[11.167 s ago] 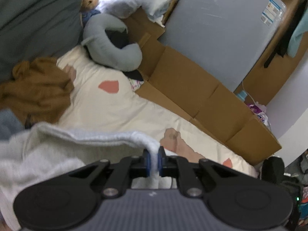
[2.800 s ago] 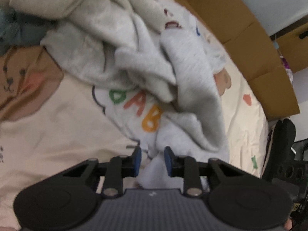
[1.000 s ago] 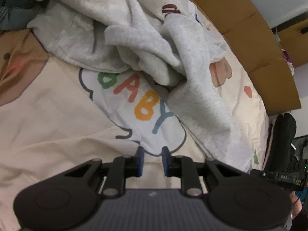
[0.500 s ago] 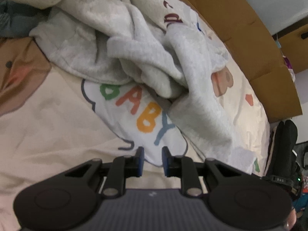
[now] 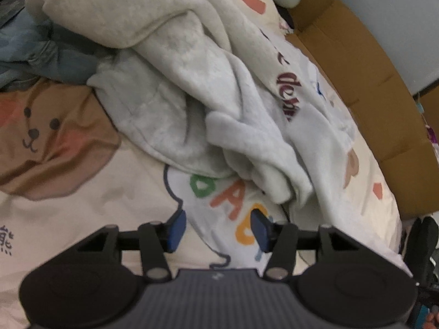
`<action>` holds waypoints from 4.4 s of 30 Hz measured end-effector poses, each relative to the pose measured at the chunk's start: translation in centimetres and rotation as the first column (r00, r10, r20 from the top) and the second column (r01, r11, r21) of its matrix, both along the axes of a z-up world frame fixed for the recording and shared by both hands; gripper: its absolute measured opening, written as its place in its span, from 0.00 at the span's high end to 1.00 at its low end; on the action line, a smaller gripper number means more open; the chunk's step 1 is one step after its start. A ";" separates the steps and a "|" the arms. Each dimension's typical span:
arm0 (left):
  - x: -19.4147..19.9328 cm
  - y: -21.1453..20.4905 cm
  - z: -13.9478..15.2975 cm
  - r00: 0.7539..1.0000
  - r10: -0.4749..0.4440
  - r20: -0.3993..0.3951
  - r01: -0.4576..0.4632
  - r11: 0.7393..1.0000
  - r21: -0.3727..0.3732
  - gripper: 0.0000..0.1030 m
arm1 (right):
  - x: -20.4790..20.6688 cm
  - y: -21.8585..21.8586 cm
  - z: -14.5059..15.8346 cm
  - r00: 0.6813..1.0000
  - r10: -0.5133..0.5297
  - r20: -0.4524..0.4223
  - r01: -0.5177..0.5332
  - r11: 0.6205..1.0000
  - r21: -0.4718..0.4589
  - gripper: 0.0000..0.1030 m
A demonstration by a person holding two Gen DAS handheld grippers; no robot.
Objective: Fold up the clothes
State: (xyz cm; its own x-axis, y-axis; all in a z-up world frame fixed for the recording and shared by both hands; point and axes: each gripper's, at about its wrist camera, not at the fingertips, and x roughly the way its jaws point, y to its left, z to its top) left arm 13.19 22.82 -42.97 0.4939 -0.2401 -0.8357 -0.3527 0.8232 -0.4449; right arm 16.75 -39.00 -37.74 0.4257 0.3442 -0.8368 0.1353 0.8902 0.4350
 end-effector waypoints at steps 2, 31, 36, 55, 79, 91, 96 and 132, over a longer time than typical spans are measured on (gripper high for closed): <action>0.2 0.2 0.1 1.000 0.014 0.012 -0.014 1.000 0.002 0.44 | 0.6 -1.0 1.2 1.000 -0.008 0.010 0.008 0.999 -0.052 0.94; 2.2 6.0 -0.8 0.942 0.329 0.063 -0.334 0.939 0.087 0.40 | 9.1 -9.5 24.0 0.960 0.029 0.279 0.125 0.846 -0.518 0.95; 3.0 6.4 -1.7 0.937 0.343 0.066 -0.348 0.932 0.096 0.40 | 10.3 -10.8 25.3 0.954 0.023 0.298 0.149 0.830 -0.538 0.98; 1.9 6.6 1.6 0.940 0.304 0.151 -0.323 0.938 0.123 0.86 | 8.0 -11.8 19.2 0.984 -0.024 0.177 0.107 0.872 -0.477 1.00; -10.9 6.9 9.5 0.961 0.266 0.074 -0.274 0.952 0.135 0.88 | 6.3 -4.4 5.8 1.000 -0.013 0.029 0.018 0.982 -0.186 0.63; -12.8 9.5 13.9 0.936 0.332 0.120 -0.353 0.880 0.319 0.90 | 5.0 -0.1 -0.5 0.999 -0.045 0.018 0.048 0.975 -0.217 0.50; -13.3 11.7 14.4 0.926 0.359 0.116 -0.376 0.850 0.369 0.93 | 5.6 0.4 -1.1 0.997 -0.066 0.031 0.072 0.963 -0.259 0.50; -15.3 8.2 15.6 0.943 0.322 0.088 -0.334 0.907 0.257 0.93 | 8.5 -2.1 1.6 0.911 -0.381 0.158 0.393 0.918 -0.050 0.84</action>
